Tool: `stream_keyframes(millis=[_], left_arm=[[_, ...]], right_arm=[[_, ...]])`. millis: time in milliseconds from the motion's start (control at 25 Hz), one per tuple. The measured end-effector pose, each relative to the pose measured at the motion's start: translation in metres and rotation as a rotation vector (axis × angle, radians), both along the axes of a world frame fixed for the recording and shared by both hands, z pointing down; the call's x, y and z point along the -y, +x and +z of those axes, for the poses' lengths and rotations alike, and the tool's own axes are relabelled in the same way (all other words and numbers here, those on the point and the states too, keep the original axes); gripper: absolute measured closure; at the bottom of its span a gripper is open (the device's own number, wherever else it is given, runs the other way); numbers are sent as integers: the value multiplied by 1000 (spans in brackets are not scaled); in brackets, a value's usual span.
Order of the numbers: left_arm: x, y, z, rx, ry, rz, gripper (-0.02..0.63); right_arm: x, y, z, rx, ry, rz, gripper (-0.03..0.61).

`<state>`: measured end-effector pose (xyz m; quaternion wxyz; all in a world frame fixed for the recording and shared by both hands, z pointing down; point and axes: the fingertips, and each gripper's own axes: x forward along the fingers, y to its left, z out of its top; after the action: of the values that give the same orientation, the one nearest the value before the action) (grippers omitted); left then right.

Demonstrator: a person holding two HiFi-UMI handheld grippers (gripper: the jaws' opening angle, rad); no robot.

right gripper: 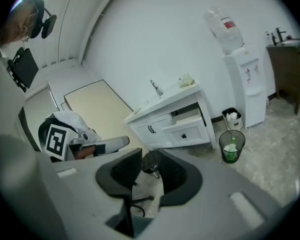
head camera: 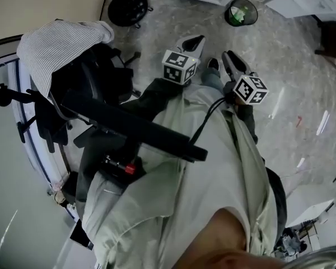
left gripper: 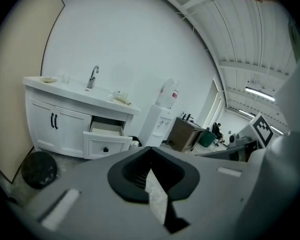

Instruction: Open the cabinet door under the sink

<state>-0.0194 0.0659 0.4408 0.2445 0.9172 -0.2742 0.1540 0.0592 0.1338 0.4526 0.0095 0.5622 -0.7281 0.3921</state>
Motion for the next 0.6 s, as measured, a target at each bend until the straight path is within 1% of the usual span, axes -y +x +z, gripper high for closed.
stream_keyframes(millis=[80,160,240,320,440,600], left_arm=[[0,3,-2,-4,0,9,606],[-1,3,-2,-6,-1,10,606],[0,4,-2,-7,-2,7,606],[1,5,-2,-9,-2,3,606],[5,3,-3,-14,4,-13,606],[9,-1,-2,-17,4,-42,606]], right_arm=[[-10,-2,6,21,-46,0,471],[-19,-5,15,99,-95,-2,471],[-21,-8,20,159,-119,-12,471],[-21,-9,21,165,-130,-27,469],[-17,-12,22,146,-134,-56,461],[-10,-17,20,150,-119,-107,454]])
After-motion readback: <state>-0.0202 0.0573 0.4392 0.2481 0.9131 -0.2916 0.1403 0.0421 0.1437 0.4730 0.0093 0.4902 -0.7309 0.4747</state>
